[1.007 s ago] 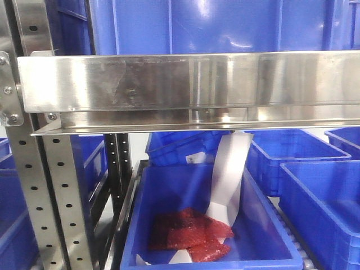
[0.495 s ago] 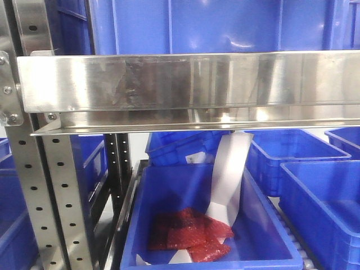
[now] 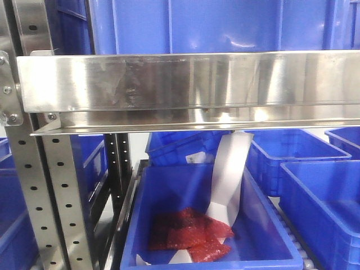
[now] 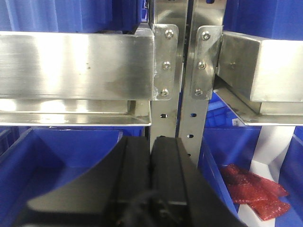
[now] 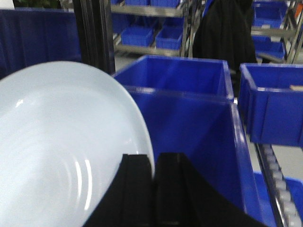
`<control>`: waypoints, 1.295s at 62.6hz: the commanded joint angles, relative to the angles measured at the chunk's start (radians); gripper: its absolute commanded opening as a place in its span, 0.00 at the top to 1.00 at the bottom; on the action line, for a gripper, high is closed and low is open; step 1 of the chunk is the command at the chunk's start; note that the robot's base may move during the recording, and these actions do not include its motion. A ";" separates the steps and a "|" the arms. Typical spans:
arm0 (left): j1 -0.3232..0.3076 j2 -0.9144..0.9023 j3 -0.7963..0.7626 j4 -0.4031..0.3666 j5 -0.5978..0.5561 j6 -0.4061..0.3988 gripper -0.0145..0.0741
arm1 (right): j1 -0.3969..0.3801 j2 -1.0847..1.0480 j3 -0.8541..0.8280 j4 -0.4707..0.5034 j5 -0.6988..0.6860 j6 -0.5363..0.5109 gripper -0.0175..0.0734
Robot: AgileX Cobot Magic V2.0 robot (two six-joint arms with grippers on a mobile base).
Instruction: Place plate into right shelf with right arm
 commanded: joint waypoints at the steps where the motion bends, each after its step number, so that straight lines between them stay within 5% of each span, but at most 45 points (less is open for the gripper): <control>1: -0.006 -0.002 0.008 -0.004 -0.084 0.003 0.89 | -0.002 -0.022 -0.042 -0.001 -0.126 -0.003 0.75; 12: -0.006 -0.002 0.008 -0.004 -0.084 0.003 0.89 | -0.002 0.051 -0.042 -0.001 -0.243 -0.003 0.75; 28: -0.006 -0.002 0.008 -0.004 -0.084 0.003 0.89 | -0.001 0.132 -0.042 0.009 -0.243 -0.003 0.73; 35: -0.006 -0.002 0.008 -0.004 -0.084 0.003 0.89 | -0.001 0.138 -0.042 0.039 -0.241 -0.003 0.56; 42: -0.006 -0.002 0.008 -0.004 -0.084 0.003 0.89 | -0.001 0.138 -0.042 0.114 -0.234 -0.003 0.30; 46: -0.006 -0.002 0.008 -0.004 -0.084 0.003 0.89 | -0.001 0.138 -0.042 0.145 -0.239 -0.003 0.25; 56: -0.006 -0.002 0.008 -0.004 -0.084 0.003 0.89 | -0.011 0.123 -0.042 0.159 -0.258 -0.003 0.39; 66: -0.006 -0.002 0.008 -0.004 -0.084 0.003 0.89 | -0.052 0.059 -0.042 0.159 -0.256 -0.003 0.77; 74: -0.006 -0.002 0.008 -0.004 -0.084 0.003 0.89 | -0.093 -0.031 -0.036 0.127 -0.198 -0.005 0.75; 81: -0.006 -0.002 0.008 -0.004 -0.084 0.003 0.89 | -0.108 -0.126 0.026 0.006 -0.182 -0.005 0.75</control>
